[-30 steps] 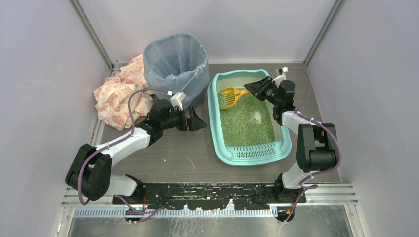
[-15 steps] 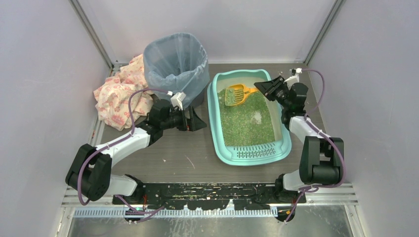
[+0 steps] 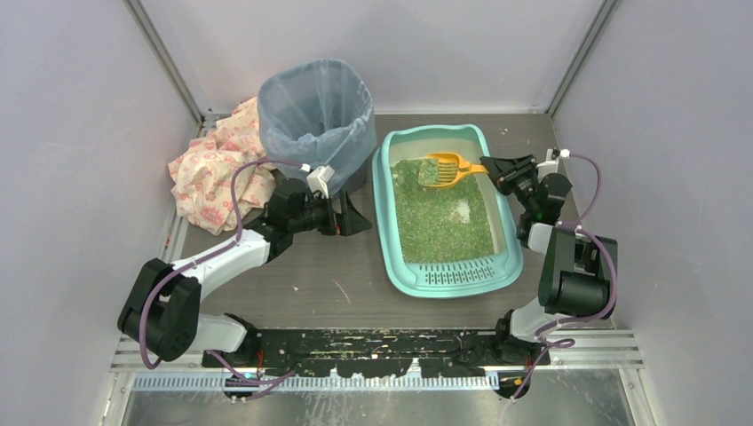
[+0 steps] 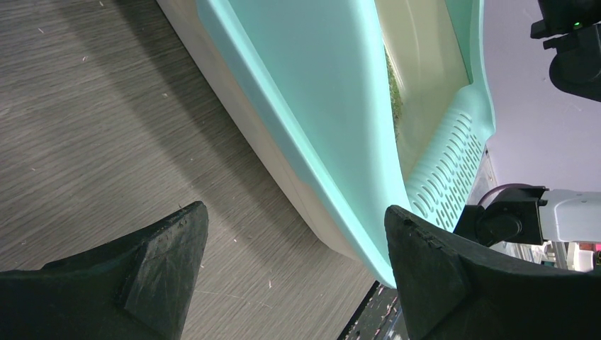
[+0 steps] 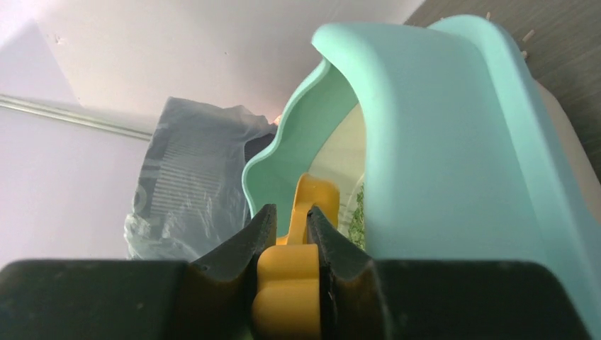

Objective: Clean the litter box

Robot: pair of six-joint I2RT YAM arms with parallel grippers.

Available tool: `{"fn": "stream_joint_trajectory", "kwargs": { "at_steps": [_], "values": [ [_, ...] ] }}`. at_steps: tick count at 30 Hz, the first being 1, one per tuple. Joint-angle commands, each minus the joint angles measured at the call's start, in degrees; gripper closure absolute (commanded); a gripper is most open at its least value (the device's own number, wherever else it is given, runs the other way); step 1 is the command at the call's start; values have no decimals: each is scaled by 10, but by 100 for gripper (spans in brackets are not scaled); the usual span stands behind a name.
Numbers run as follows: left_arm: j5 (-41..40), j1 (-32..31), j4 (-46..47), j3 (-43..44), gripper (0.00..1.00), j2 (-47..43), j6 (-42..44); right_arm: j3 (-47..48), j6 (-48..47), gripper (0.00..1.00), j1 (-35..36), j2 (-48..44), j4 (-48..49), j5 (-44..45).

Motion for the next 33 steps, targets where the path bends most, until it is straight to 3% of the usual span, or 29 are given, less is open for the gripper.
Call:
{"fn": "stream_joint_trajectory", "kwargs": {
  "at_steps": [1, 6, 16, 20, 25, 29, 33],
  "values": [
    [11, -3, 28, 16, 6, -8, -1, -4, 39, 99, 46, 20, 101, 1],
    [10, -2, 25, 14, 6, -15, 1, -25, 35, 99, -25, -16, 81, 0],
    [20, -2, 39, 16, 6, 0, -10, -13, 13, 99, 25, -31, 56, -1],
    [20, -3, 37, 14, 6, -3, -8, -24, 23, 99, -24, -42, 56, 6],
    [22, -2, 40, 17, 6, 2, -10, -9, 17, 99, 32, -13, 67, -1],
    [21, -3, 37, 15, 6, -1, -10, -22, 22, 99, -18, -30, 66, 5],
    [15, -3, 31, 17, 6, -5, -5, -9, 12, 99, 12, -36, 49, 0]
  ]
}}
